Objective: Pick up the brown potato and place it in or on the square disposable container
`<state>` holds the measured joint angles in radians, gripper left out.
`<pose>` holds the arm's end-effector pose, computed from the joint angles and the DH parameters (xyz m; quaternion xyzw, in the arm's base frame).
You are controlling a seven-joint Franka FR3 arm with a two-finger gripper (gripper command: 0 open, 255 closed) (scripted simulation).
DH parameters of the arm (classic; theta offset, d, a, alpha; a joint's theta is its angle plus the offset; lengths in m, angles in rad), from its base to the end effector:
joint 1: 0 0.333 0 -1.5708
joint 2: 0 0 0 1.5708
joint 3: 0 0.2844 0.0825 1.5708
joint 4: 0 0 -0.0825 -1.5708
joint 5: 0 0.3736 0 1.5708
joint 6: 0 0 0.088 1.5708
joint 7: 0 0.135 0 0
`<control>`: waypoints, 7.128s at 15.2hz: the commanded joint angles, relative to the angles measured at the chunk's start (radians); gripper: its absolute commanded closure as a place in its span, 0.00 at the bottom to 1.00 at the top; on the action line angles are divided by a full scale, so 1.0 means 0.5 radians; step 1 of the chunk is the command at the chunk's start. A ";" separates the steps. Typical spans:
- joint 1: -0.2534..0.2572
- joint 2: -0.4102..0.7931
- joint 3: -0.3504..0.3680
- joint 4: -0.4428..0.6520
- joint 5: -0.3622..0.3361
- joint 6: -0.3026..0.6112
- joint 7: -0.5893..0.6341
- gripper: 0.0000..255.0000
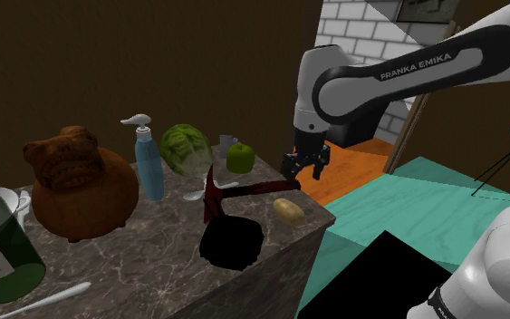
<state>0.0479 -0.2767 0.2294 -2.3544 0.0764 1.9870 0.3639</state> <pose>0.4257 0.1269 0.3741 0.9966 -0.0660 -0.0468 0.0120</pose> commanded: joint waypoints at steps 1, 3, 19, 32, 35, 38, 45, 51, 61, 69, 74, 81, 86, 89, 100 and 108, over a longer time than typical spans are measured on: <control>0.008 0.147 0.038 0.020 -0.004 0.089 0.066 0.00; 0.016 0.298 0.067 0.061 -0.019 0.160 0.129 0.00; 0.027 0.500 0.091 -0.028 -0.053 0.420 0.190 0.00; 0.027 0.463 0.090 -0.008 -0.043 0.364 0.184 1.00; 0.026 0.411 0.087 0.025 -0.031 0.281 0.175 1.00; 0.026 0.363 0.084 0.063 -0.020 0.197 0.168 1.00; 0.025 0.269 0.075 0.164 -0.003 0.003 0.156 1.00; 0.024 0.206 0.066 0.268 0.006 -0.162 0.150 1.00; 0.020 0.138 0.052 0.472 0.012 -0.434 0.147 1.00; 0.135 0.346 0.227 0.735 0.019 -0.477 0.449 1.00; 0.243 0.582 0.357 0.992 -0.029 -0.497 0.709 1.00; 0.389 0.888 0.461 1.288 -0.135 -0.500 0.982 1.00; 0.390 0.909 0.458 1.178 -0.144 -0.371 0.980 1.00; 0.392 0.927 0.456 1.118 -0.152 -0.295 0.981 1.00; 0.394 0.951 0.453 1.057 -0.163 -0.212 0.984 1.00; 0.392 0.939 0.454 1.178 -0.158 -0.344 0.980 0.00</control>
<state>0.2429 0.1951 0.4554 -1.7894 -0.0034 1.8417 0.8528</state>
